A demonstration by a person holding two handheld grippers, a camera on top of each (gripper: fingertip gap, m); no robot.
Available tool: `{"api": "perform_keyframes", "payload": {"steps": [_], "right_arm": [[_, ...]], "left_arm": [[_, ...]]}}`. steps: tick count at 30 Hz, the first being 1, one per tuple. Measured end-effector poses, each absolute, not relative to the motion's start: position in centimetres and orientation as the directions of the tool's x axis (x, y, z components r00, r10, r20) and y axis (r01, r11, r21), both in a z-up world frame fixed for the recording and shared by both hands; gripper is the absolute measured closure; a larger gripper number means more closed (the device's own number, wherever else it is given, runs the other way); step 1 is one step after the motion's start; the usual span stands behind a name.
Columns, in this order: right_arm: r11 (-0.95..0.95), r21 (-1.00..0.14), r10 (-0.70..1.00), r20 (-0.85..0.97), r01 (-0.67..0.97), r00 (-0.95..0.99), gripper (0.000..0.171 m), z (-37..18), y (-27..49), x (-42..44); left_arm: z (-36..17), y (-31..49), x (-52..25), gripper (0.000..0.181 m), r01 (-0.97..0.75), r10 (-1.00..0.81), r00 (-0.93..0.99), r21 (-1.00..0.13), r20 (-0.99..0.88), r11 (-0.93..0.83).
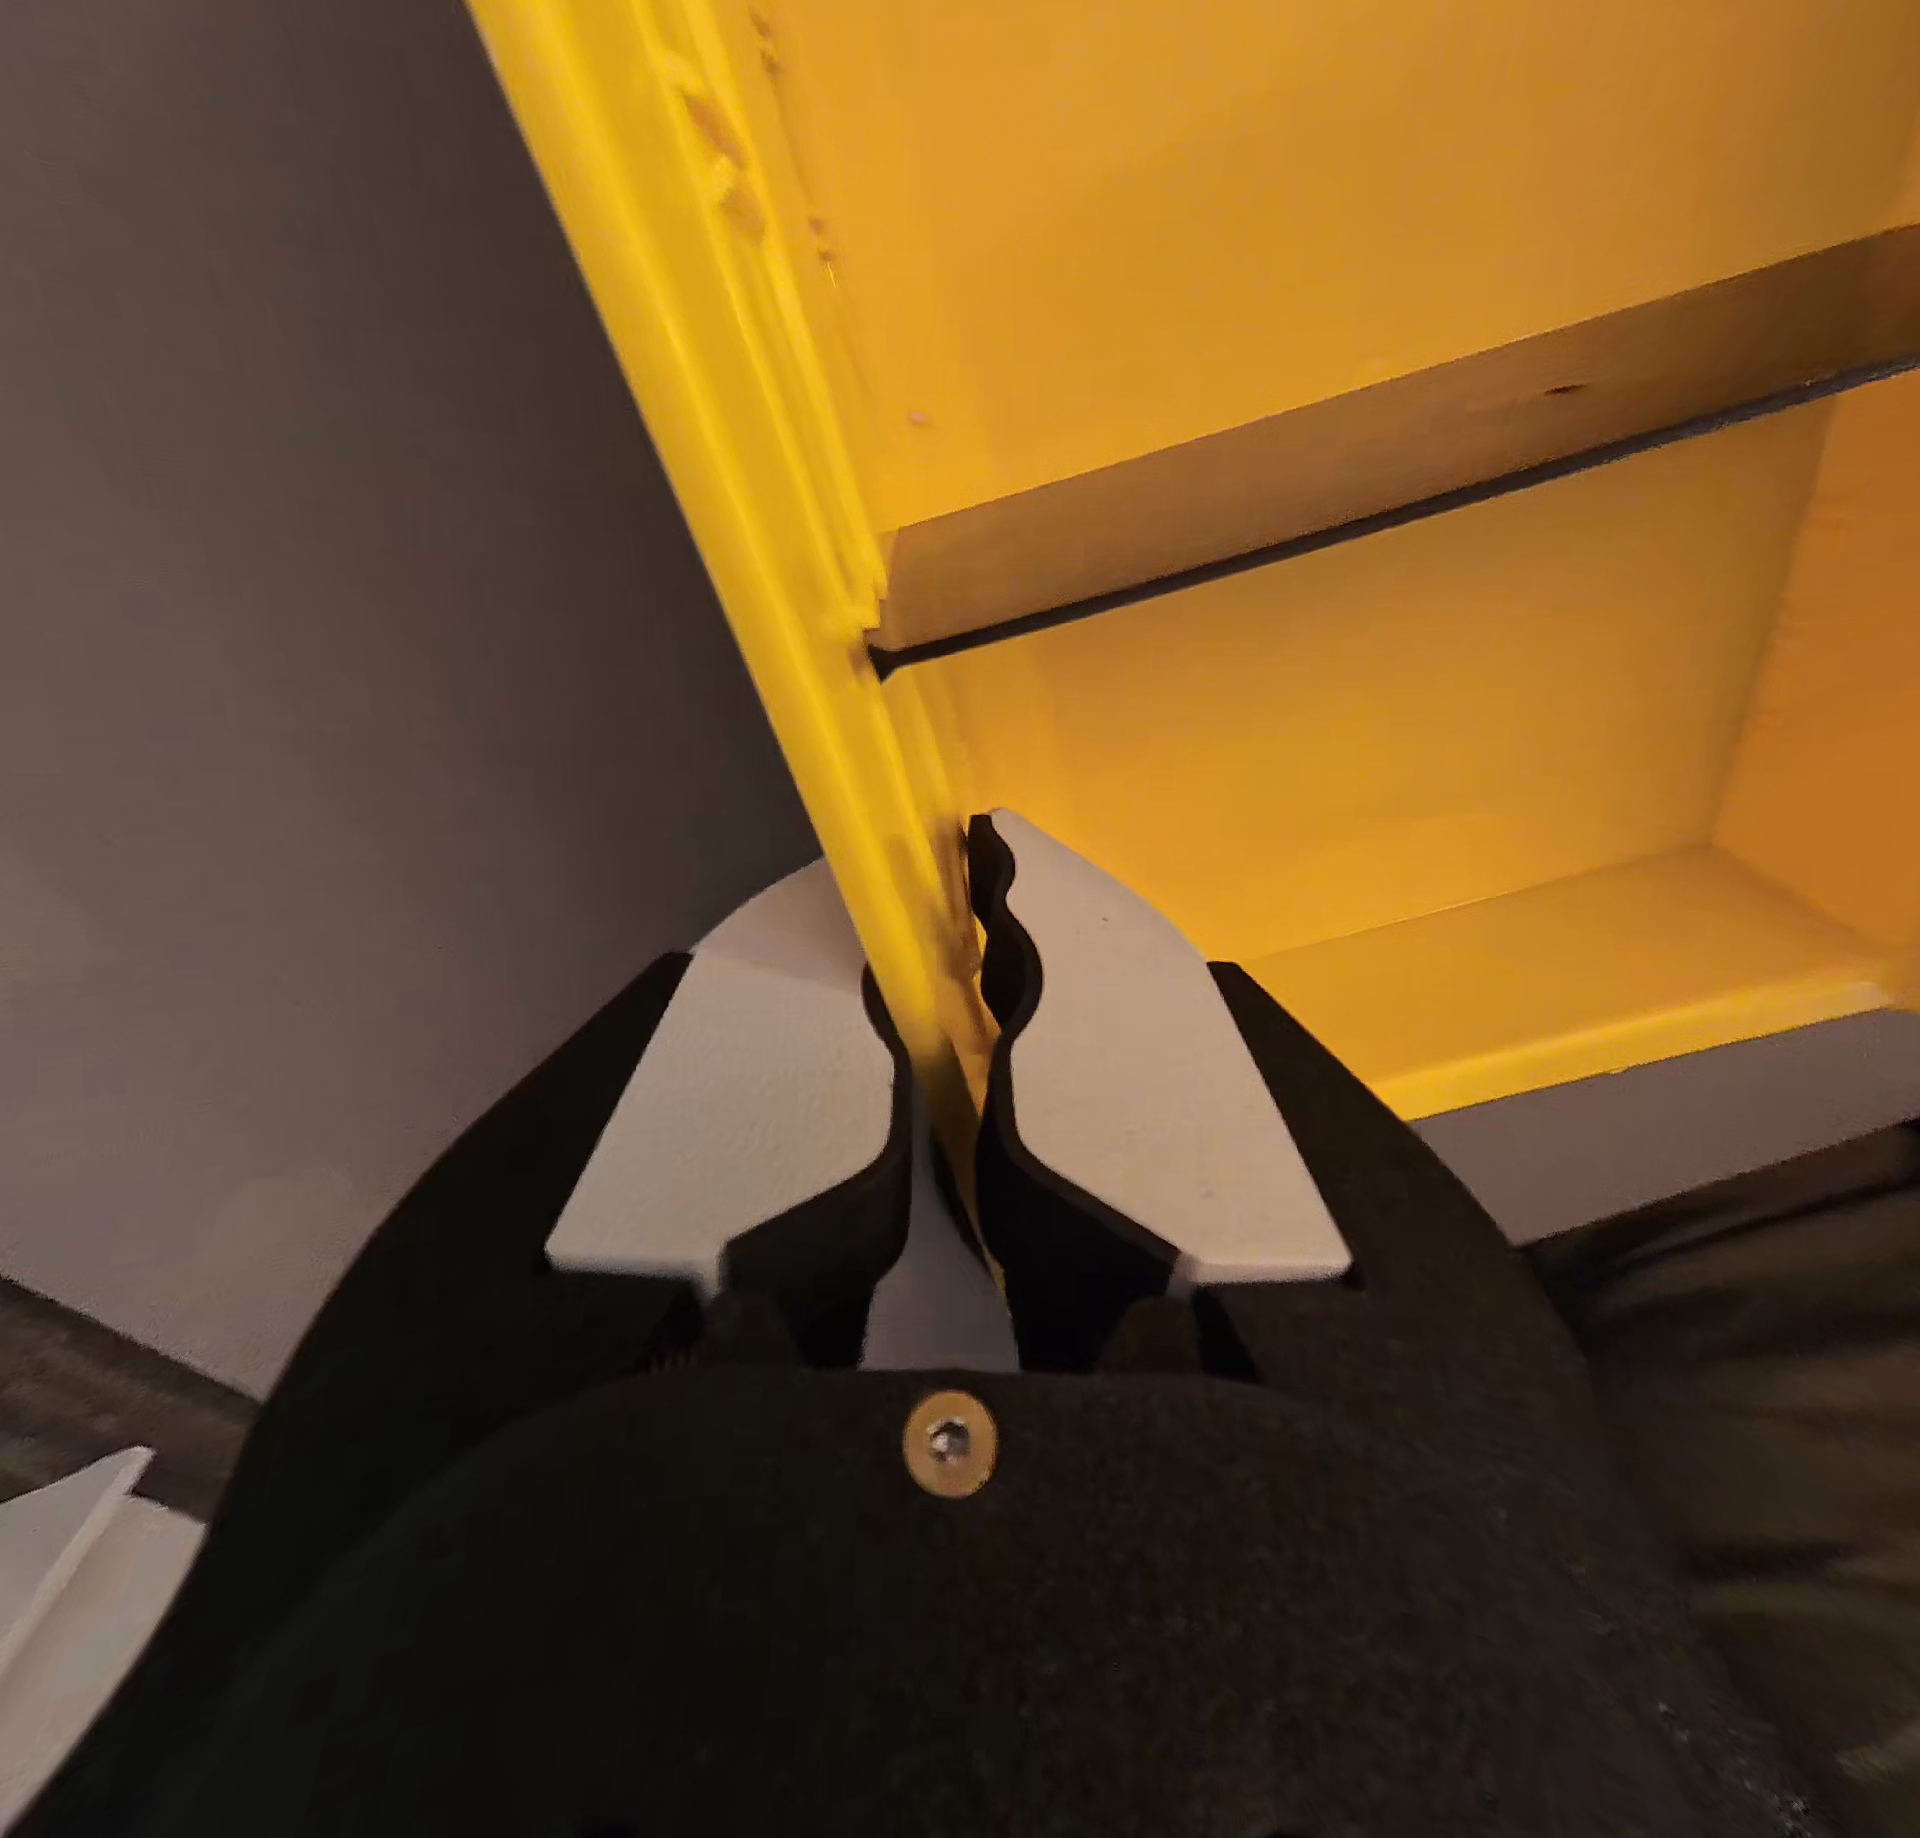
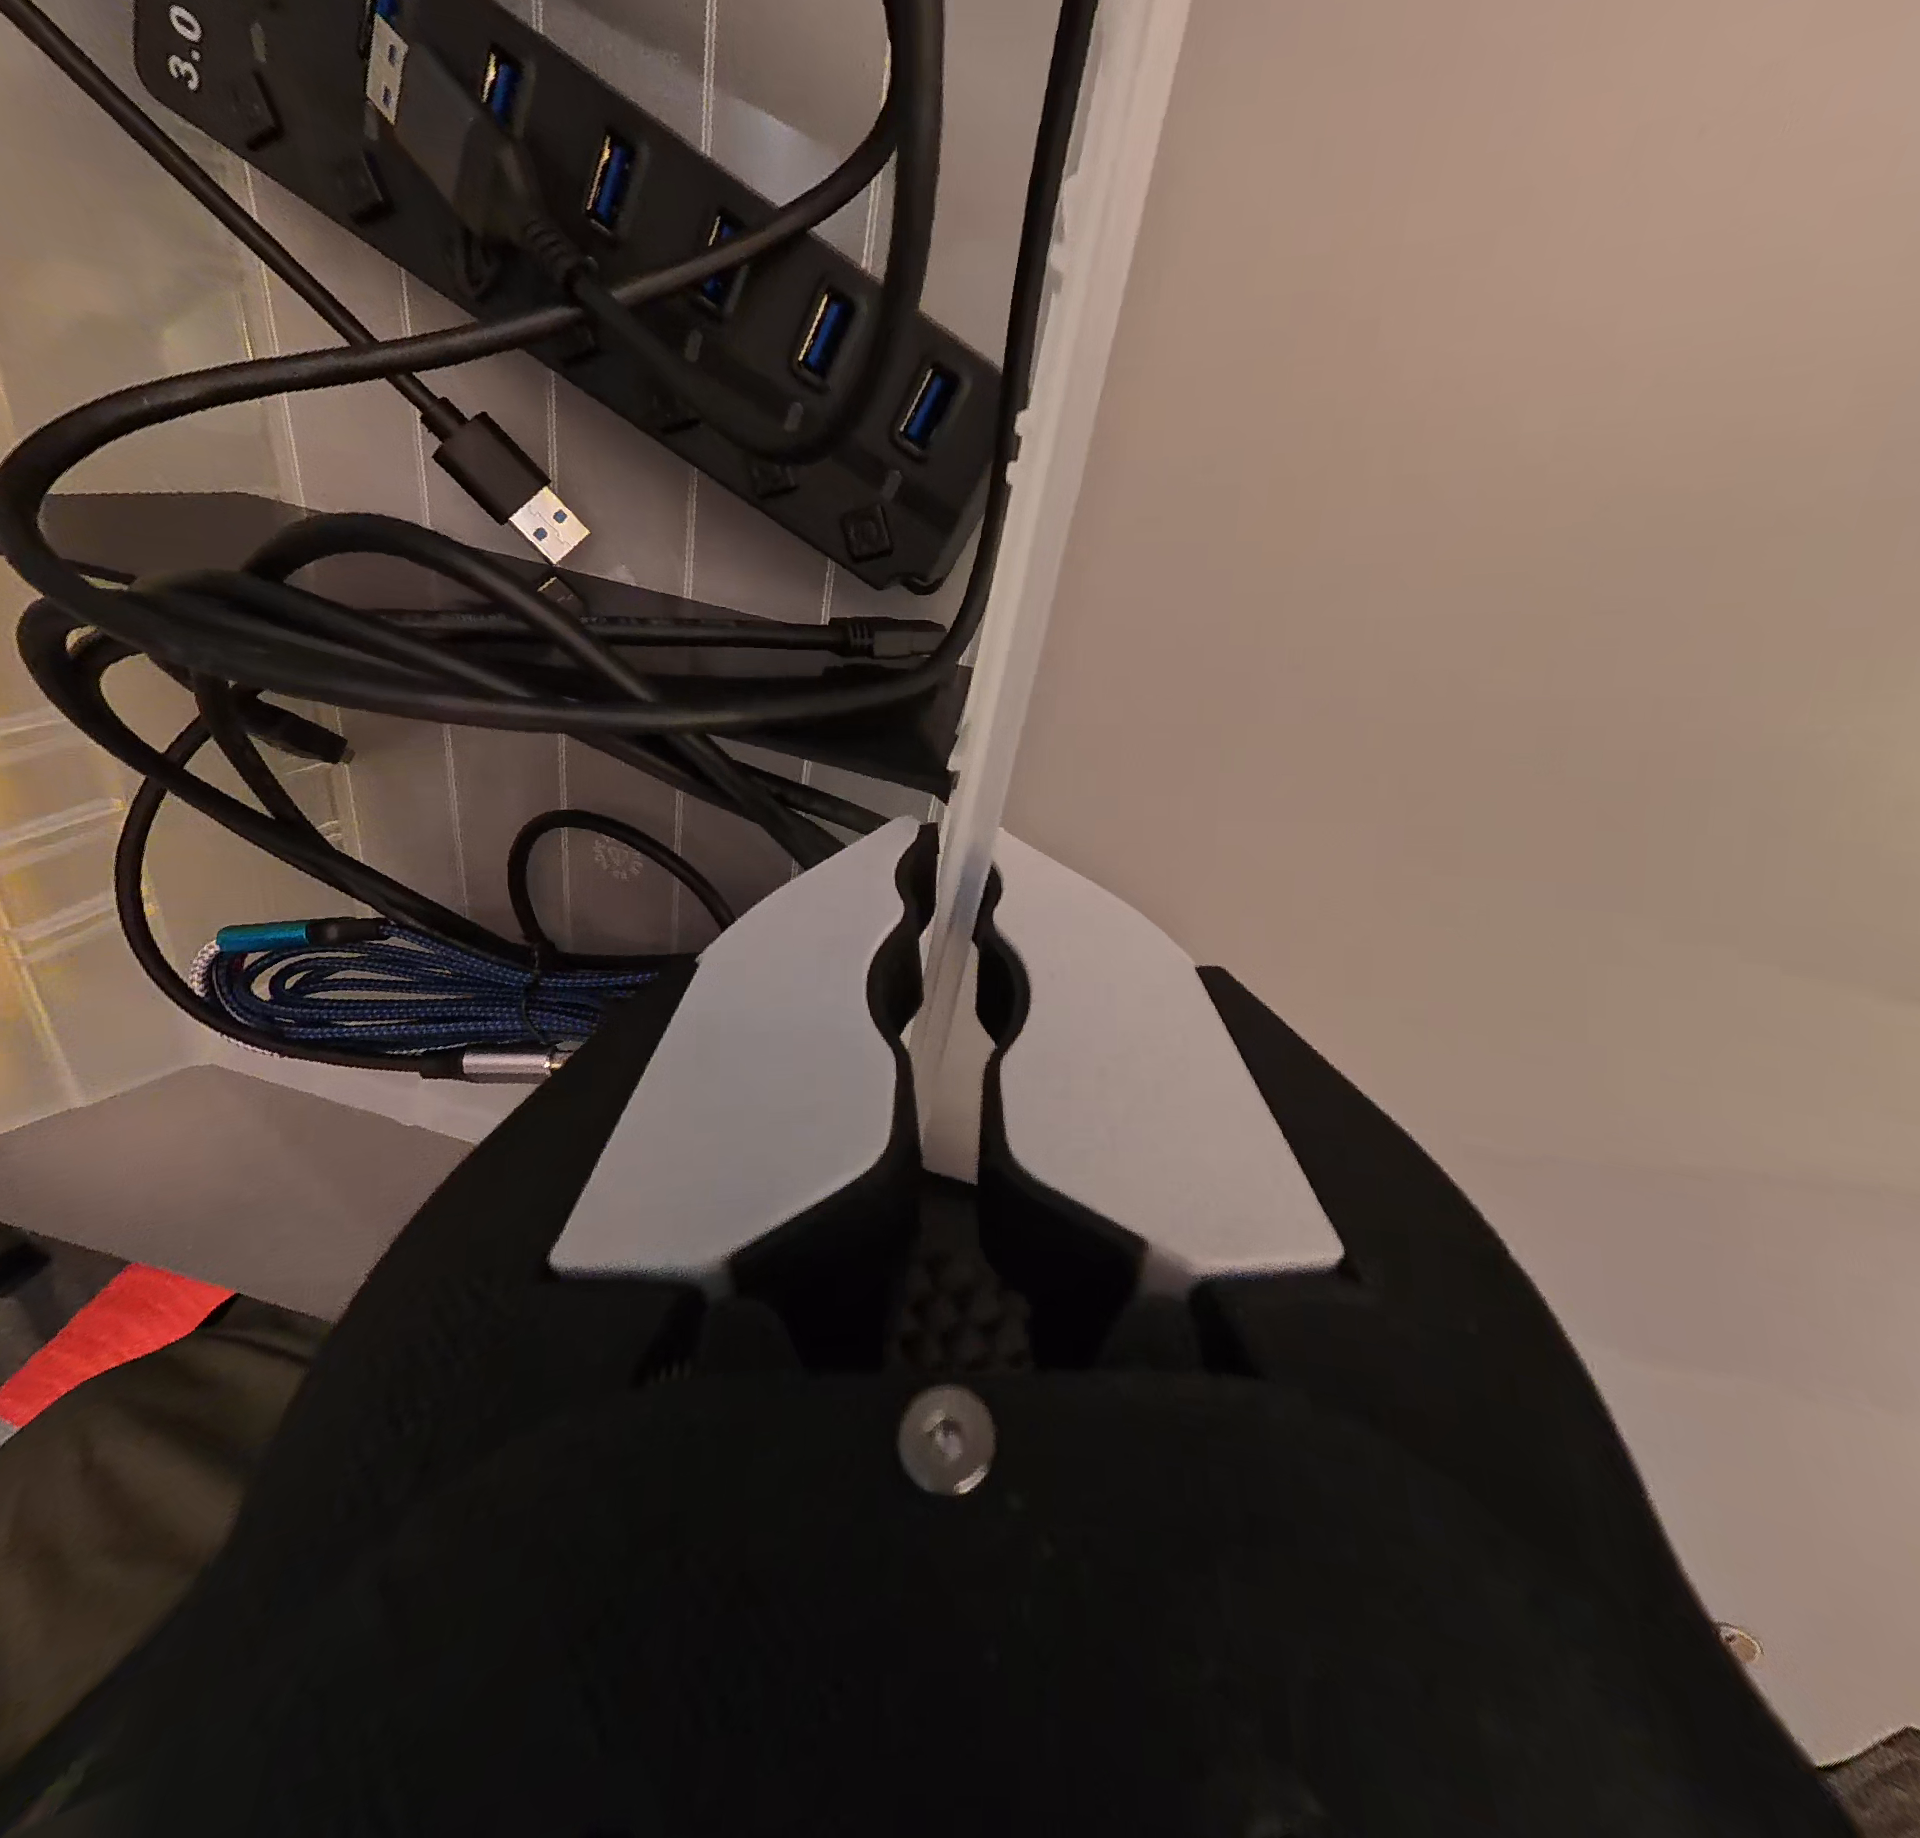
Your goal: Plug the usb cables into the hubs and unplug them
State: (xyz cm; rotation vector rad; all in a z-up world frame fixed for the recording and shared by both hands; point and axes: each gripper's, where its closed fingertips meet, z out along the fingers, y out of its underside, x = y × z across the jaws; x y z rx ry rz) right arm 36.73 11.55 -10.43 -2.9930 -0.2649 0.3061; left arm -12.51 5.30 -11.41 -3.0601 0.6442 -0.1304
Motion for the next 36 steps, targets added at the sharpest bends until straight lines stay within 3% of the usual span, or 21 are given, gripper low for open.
{"api": "perform_keyframes", "payload": {"steps": [4,11,15,18,21,25,28,30,34,36], "right_arm": [[-0.974,-0.149,0.198,-0.191,0.171,0.961,0.165,-10.5,11.9,36.6],[-0.971,-0.162,0.213,-0.255,0.175,0.943,0.161,-10.3,11.9,36.4],[-0.958,-0.251,0.204,-0.270,0.135,0.941,0.152,-8.5,12.5,37.1],[-0.926,-0.369,0.168,-0.221,0.077,0.961,0.151,-5.4,12.6,38.1],[-0.816,-0.574,0.220,-0.196,0.071,0.956,0.151,-0.2,12.1,35.3],[-0.595,-0.788,0.543,-0.250,0.158,0.802,0.149,5.2,7.2,21.5],[-0.624,-0.718,0.654,-0.264,0.308,0.708,0.132,0.9,3.5,12.5],[-0.677,-0.624,0.659,-0.281,0.389,0.697,0.132,-3.0,2.6,9.3],[-0.746,-0.501,0.551,-0.093,0.439,0.829,0.137,-7.7,3.7,10.0],[-0.784,-0.458,0.522,-0.121,0.419,0.844,0.133,-8.3,3.3,9.4]], "left_arm": [[-11.5,4.5,-11.6,0.175,-0.316,-0.310,0.930,0.001,0.196,-0.949],[-11.5,6.0,-10.5,0.175,-0.267,-0.275,0.934,-0.064,0.227,-0.961],[-11.6,6.0,-10.4,0.174,-0.291,-0.298,0.925,-0.065,0.237,-0.955],[-11.6,6.0,-10.4,0.174,-0.302,-0.309,0.921,-0.067,0.238,-0.951],[-11.6,5.9,-10.4,0.174,-0.305,-0.312,0.921,-0.066,0.232,-0.950],[-11.6,5.4,-10.0,0.171,-0.319,-0.321,0.910,-0.052,0.261,-0.946],[-11.7,5.2,-9.8,0.169,-0.325,-0.322,0.905,-0.034,0.277,-0.945],[-11.8,4.7,-9.5,0.167,-0.337,-0.328,0.897,-0.022,0.296,-0.941],[-11.6,3.5,-9.1,0.161,-0.386,-0.358,0.866,0.012,0.349,-0.922],[-11.5,3.4,-9.1,0.159,-0.404,-0.374,0.857,0.010,0.355,-0.915]]}}
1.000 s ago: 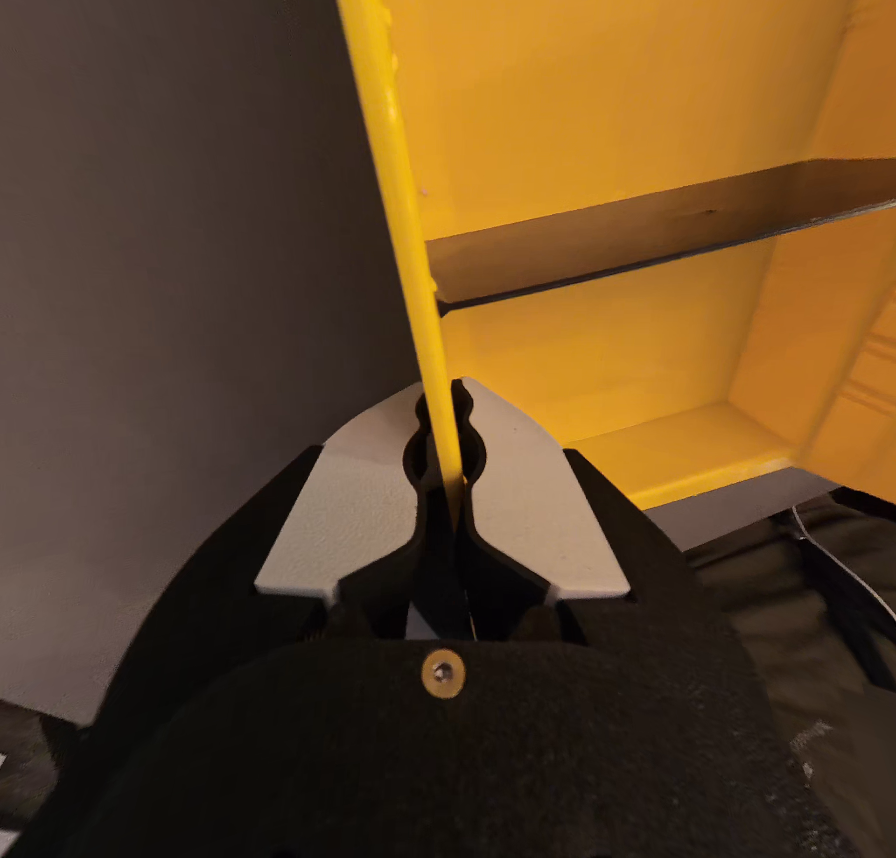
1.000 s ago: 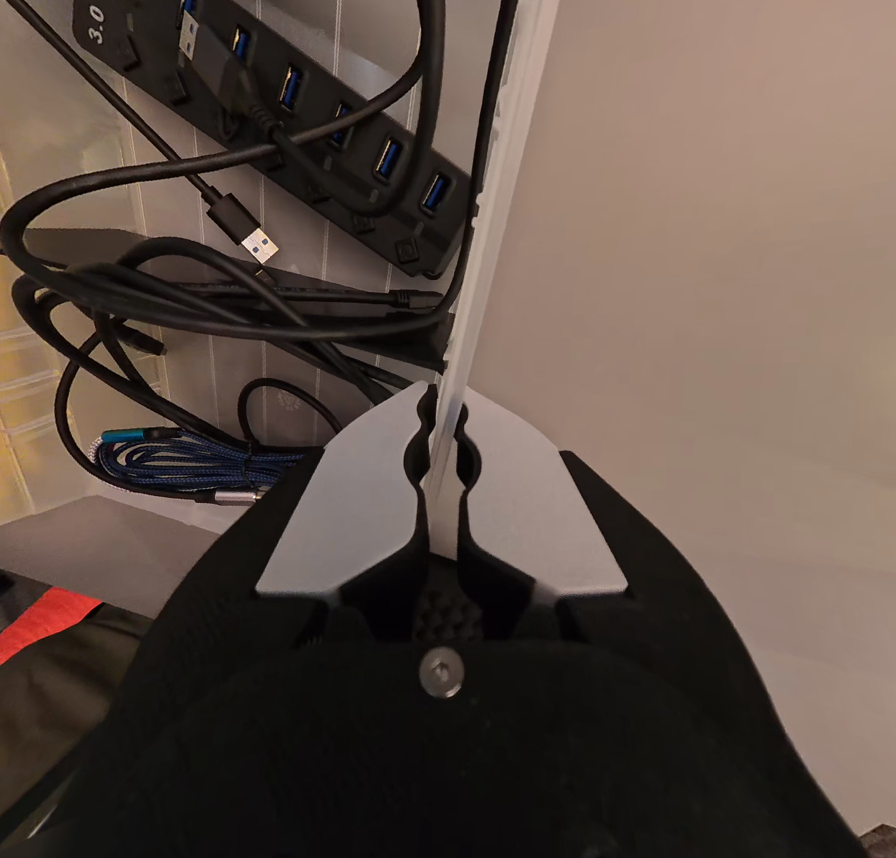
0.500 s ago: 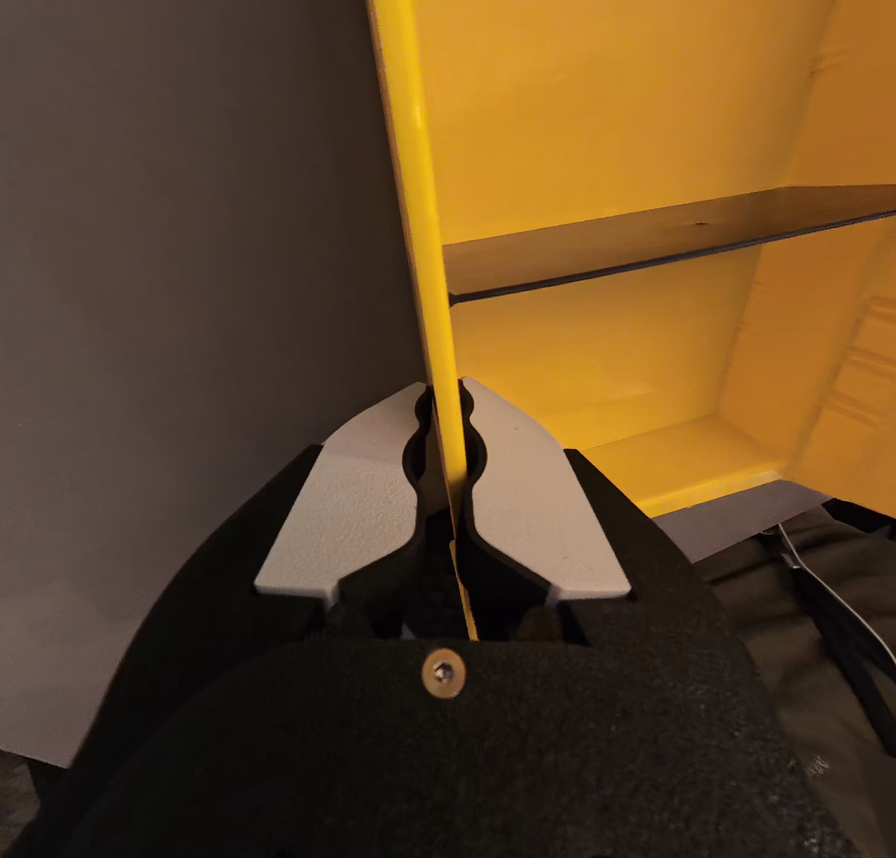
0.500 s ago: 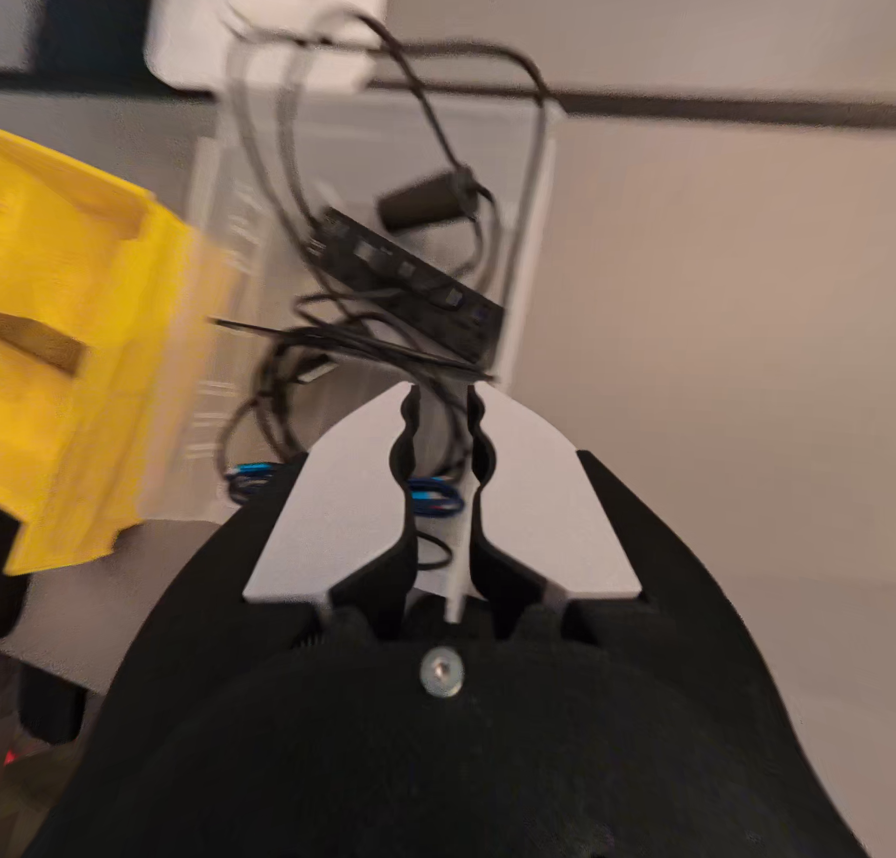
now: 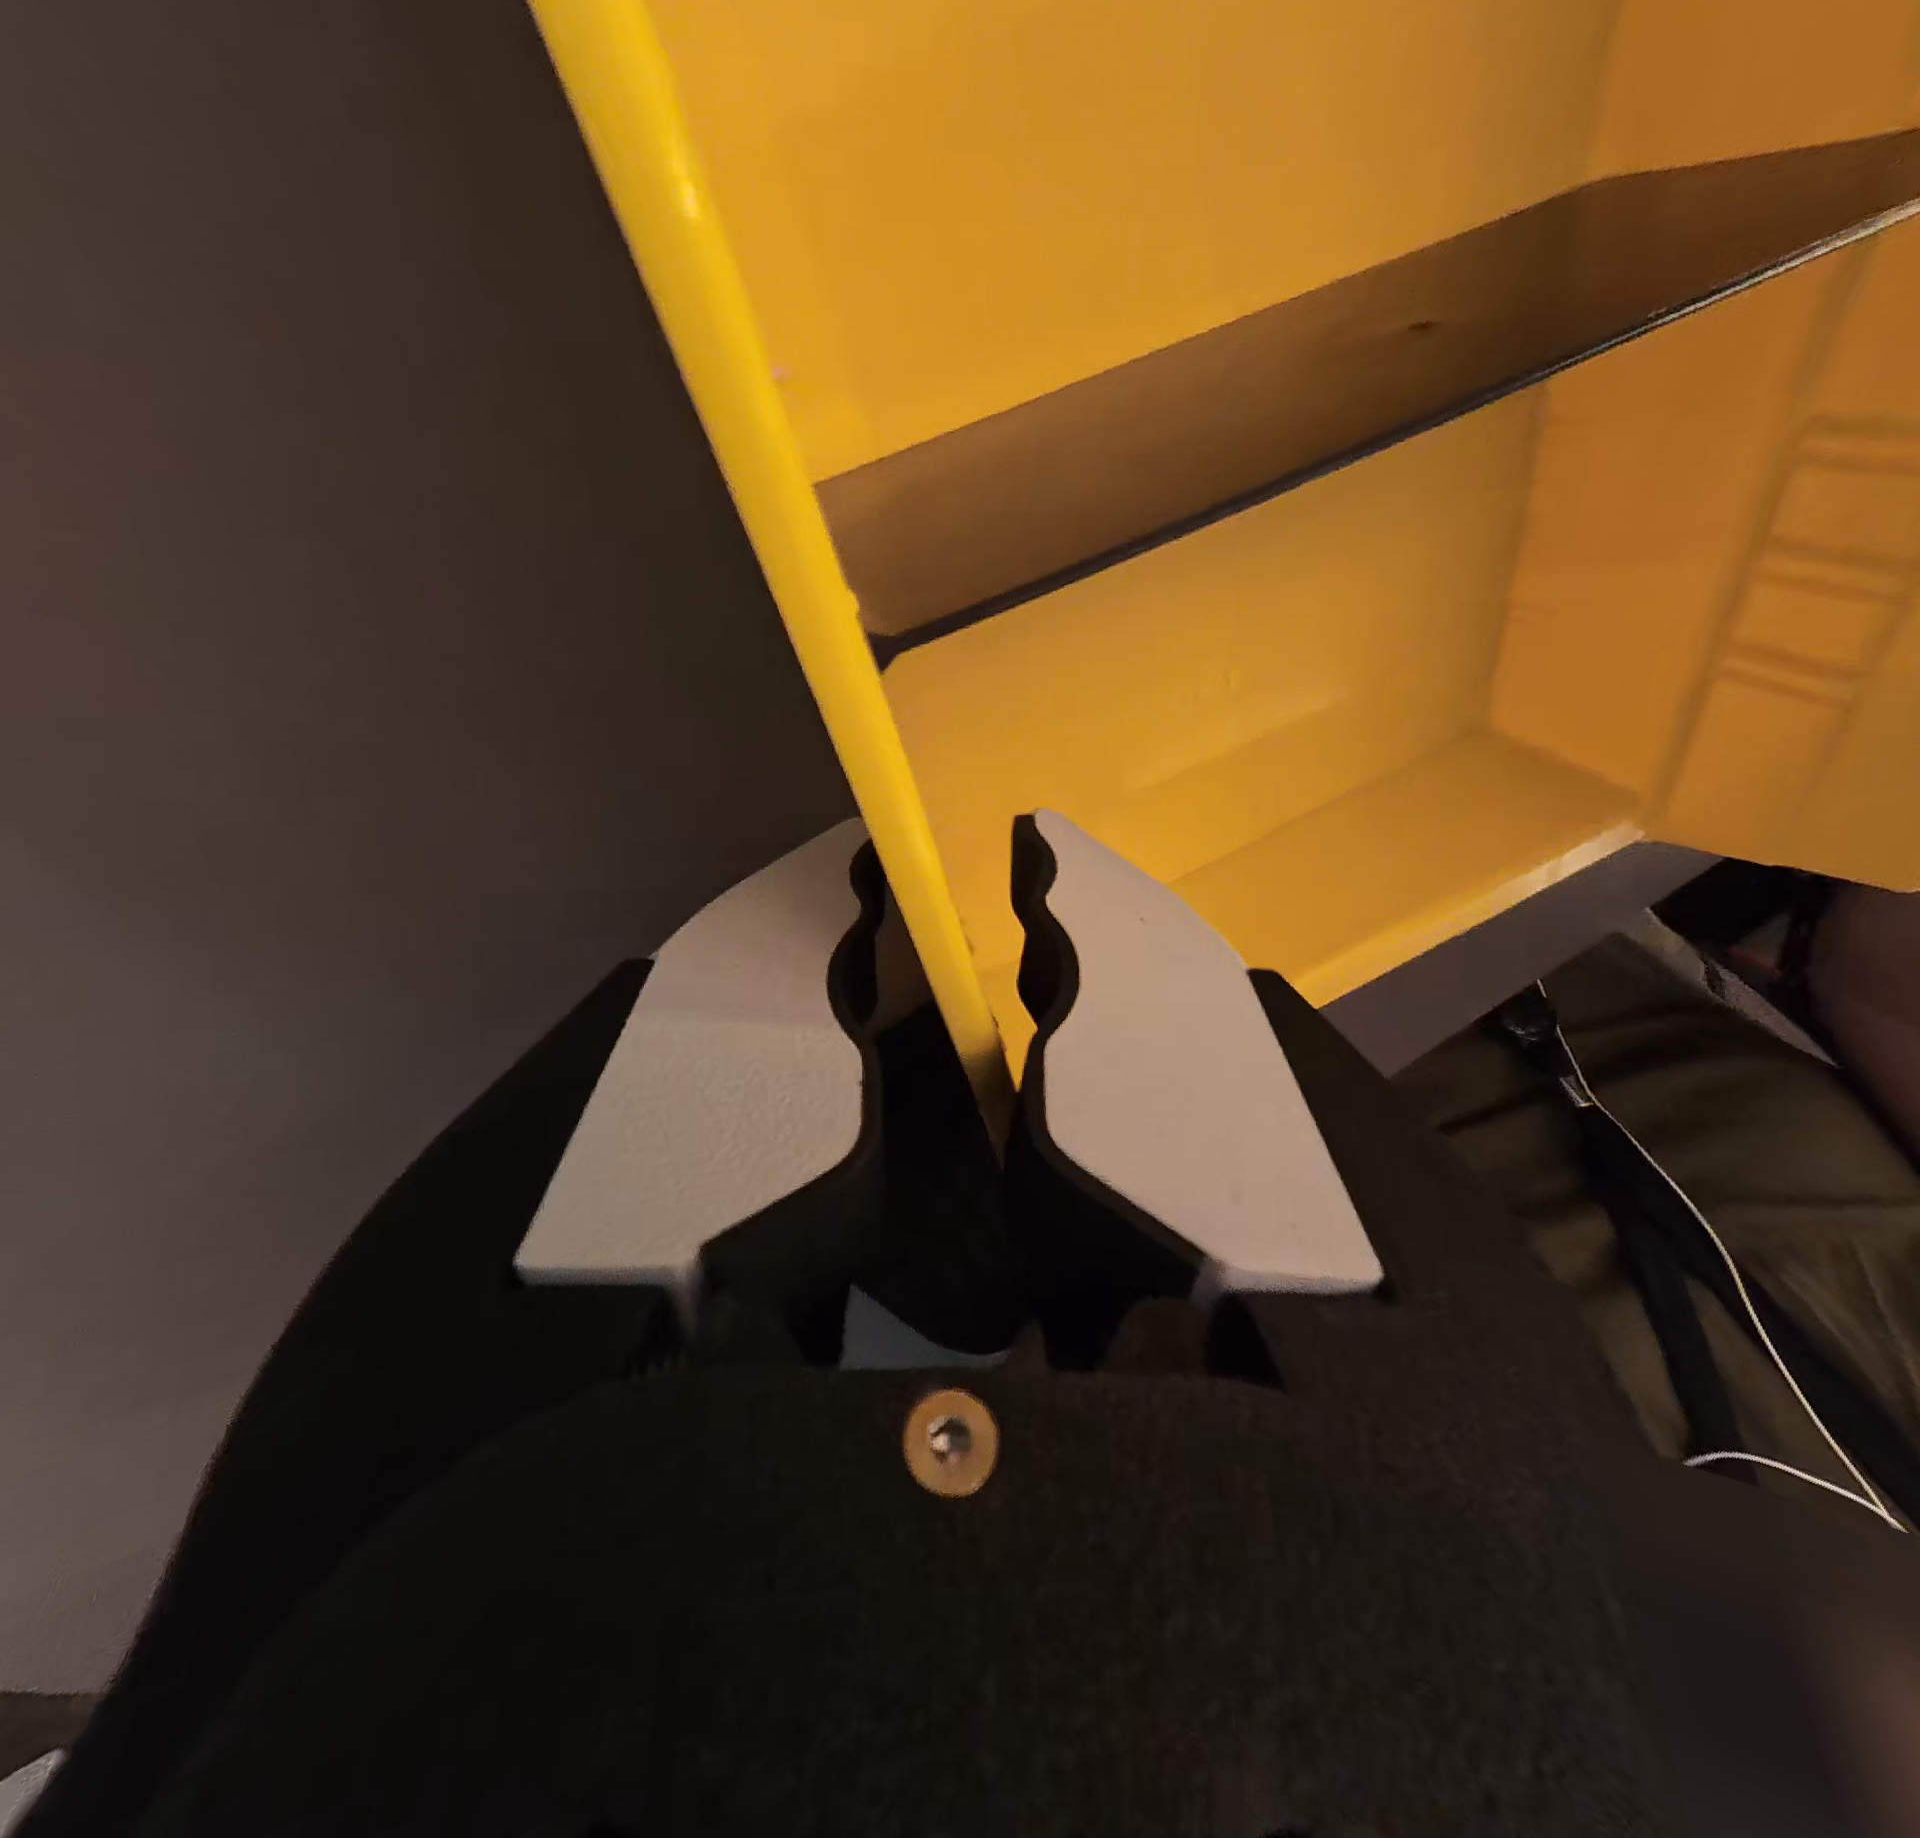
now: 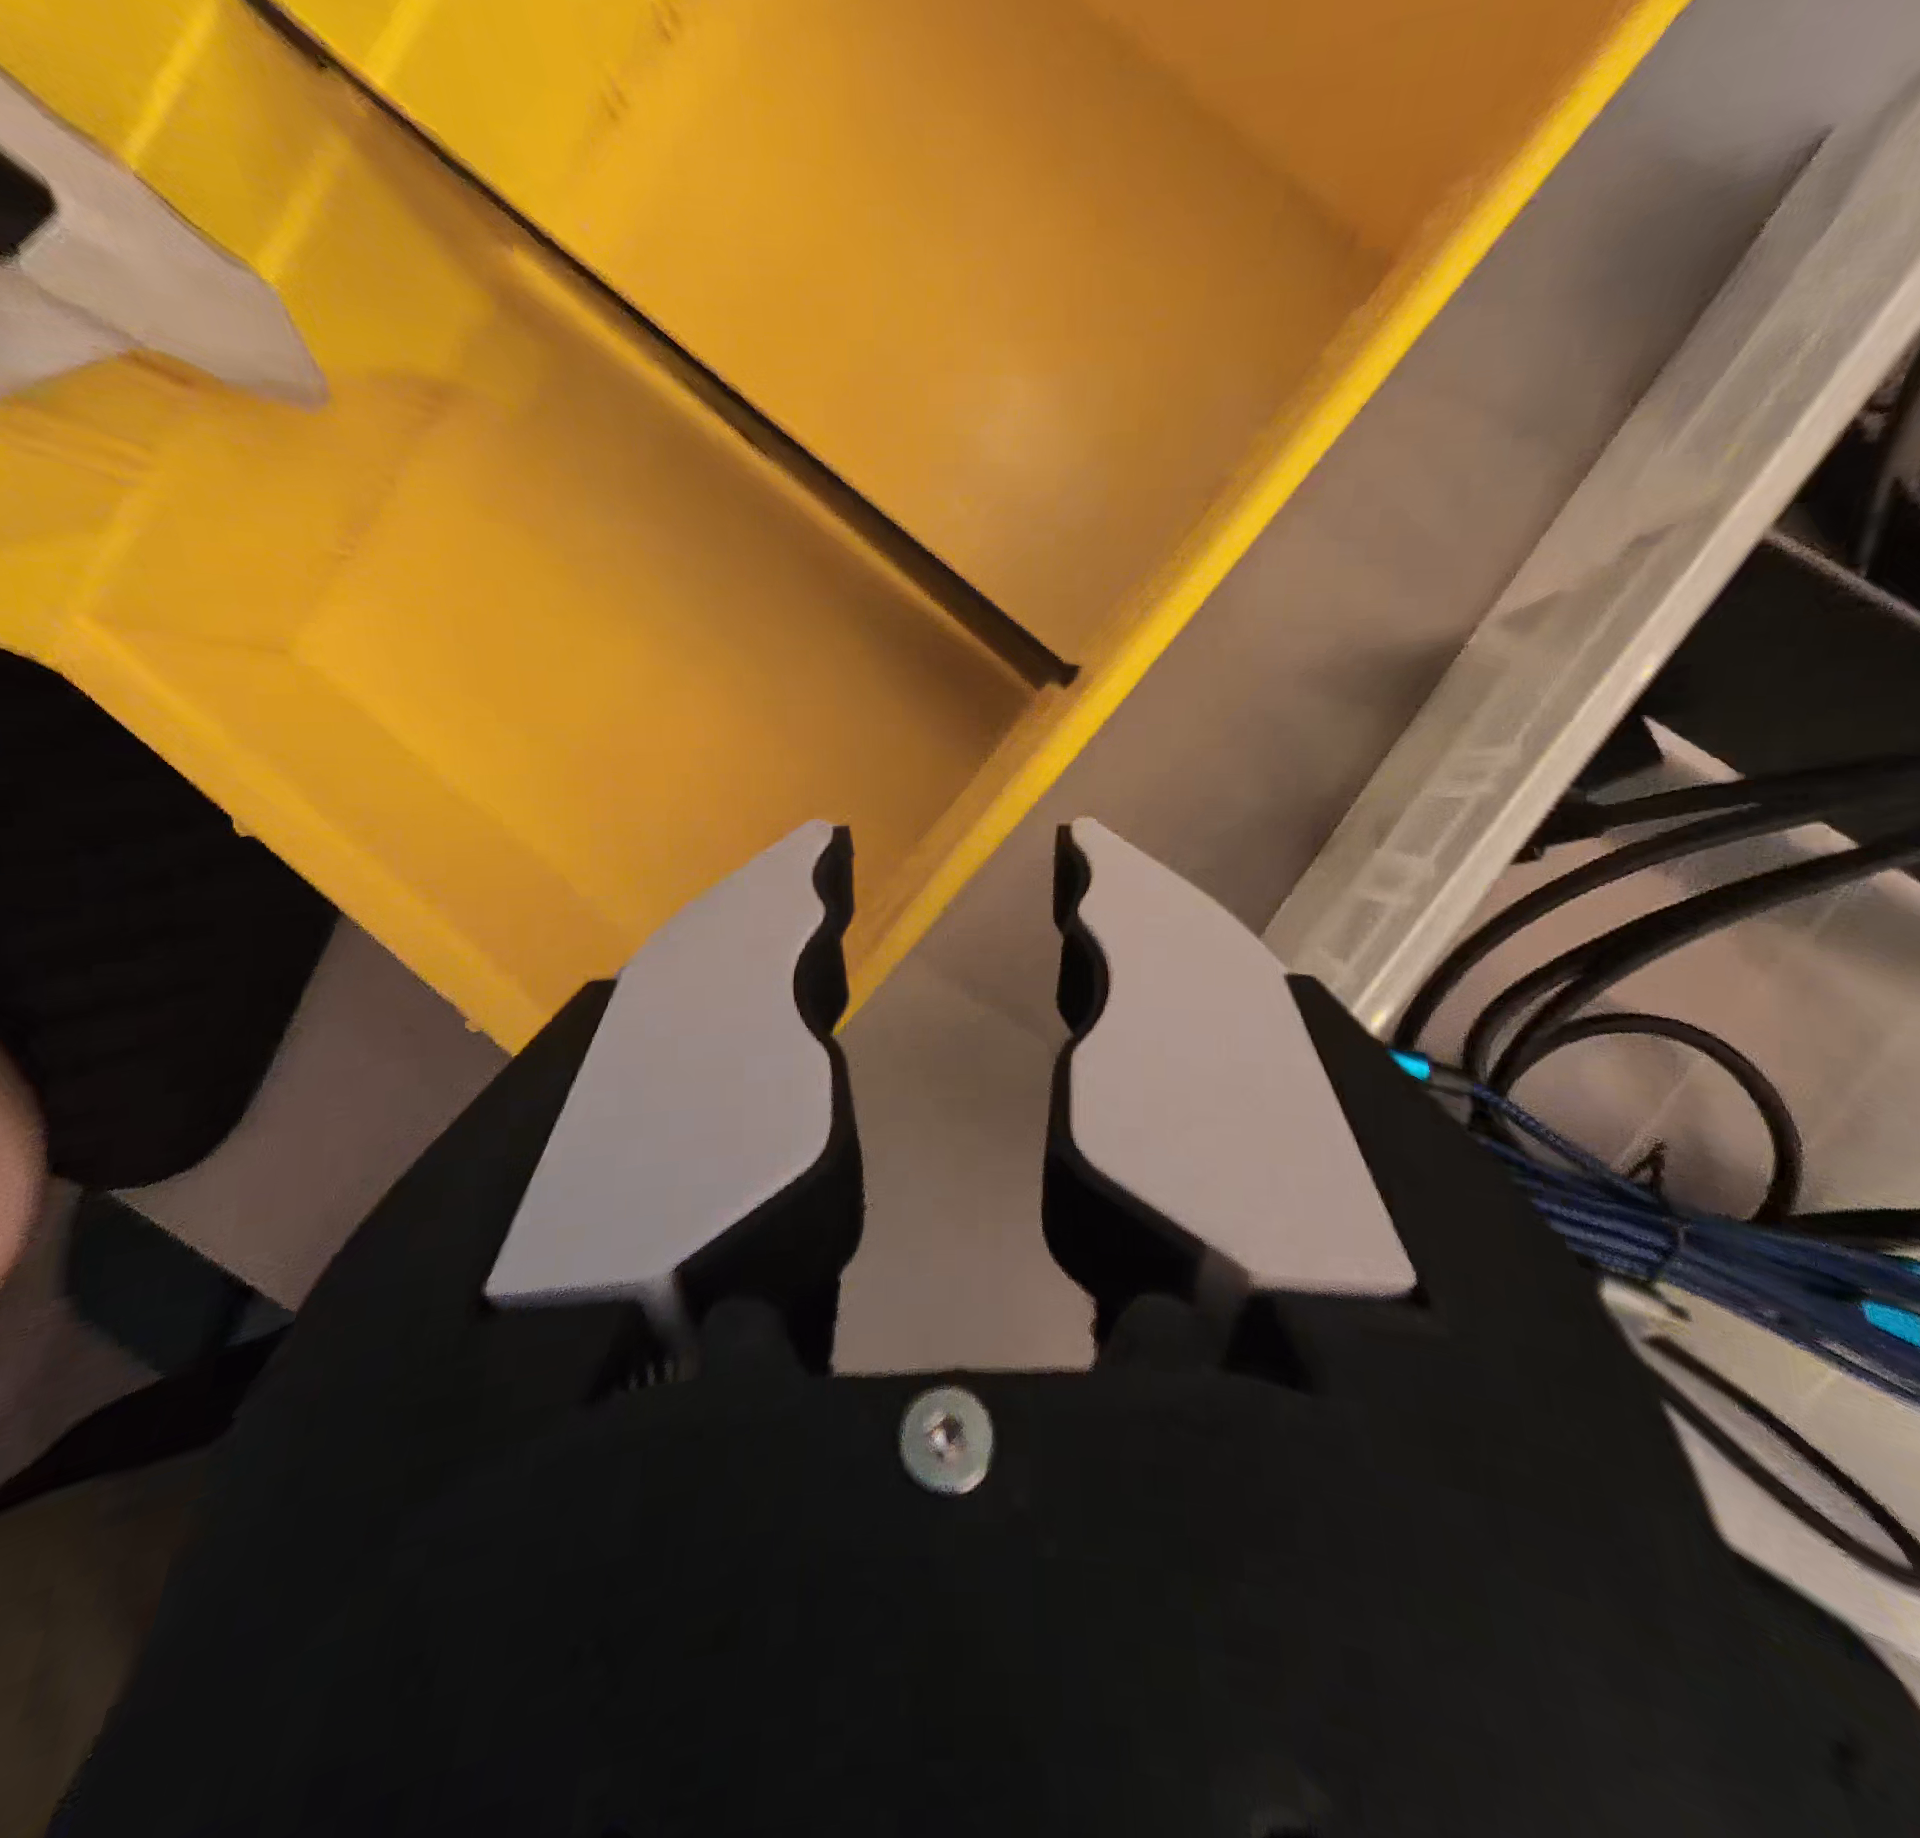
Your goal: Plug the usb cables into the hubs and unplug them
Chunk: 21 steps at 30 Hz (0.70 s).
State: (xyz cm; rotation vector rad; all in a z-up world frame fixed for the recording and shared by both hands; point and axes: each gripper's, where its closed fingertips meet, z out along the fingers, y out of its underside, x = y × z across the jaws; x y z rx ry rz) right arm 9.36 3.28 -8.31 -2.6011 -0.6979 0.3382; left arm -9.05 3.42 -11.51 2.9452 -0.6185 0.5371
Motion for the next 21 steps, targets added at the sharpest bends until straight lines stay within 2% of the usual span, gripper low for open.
{"api": "perform_keyframes", "payload": {"steps": [3,9,11,14,17,19,21], "right_arm": [[-0.793,-0.425,0.489,-0.017,0.437,0.872,0.131,-8.2,3.8,9.9],[-0.891,-0.327,0.373,-0.128,0.316,0.919,0.133,-8.8,4.6,8.4],[-0.935,-0.232,0.316,-0.195,0.269,0.929,0.133,-9.7,3.9,7.6],[-0.947,-0.222,0.263,-0.125,0.231,0.957,0.139,-10.2,4.7,8.1],[-0.971,-0.131,0.213,-0.114,0.198,0.970,0.140,-12.3,4.0,8.2],[-0.971,-0.151,0.194,-0.041,0.186,0.980,0.142,-13.2,4.5,9.0],[-0.974,-0.141,0.186,-0.044,0.178,0.982,0.143,-14.0,4.5,9.0]], "left_arm": [[-11.5,3.8,-9.2,0.159,-0.412,-0.383,0.847,0.000,0.367,-0.911],[-11.4,4.7,-9.5,0.158,-0.388,-0.366,0.828,-0.038,0.425,-0.921],[-11.4,4.8,-9.5,0.158,-0.383,-0.365,0.826,-0.047,0.431,-0.923],[-11.5,4.9,-9.6,0.159,-0.390,-0.375,0.835,-0.048,0.404,-0.920],[-11.5,4.8,-9.3,0.158,-0.402,-0.387,0.829,-0.051,0.402,-0.914],[-11.5,4.7,-9.3,0.157,-0.405,-0.392,0.828,-0.055,0.402,-0.913],[-11.4,4.7,-9.2,0.157,-0.398,-0.385,0.825,-0.058,0.414,-0.915]]}}
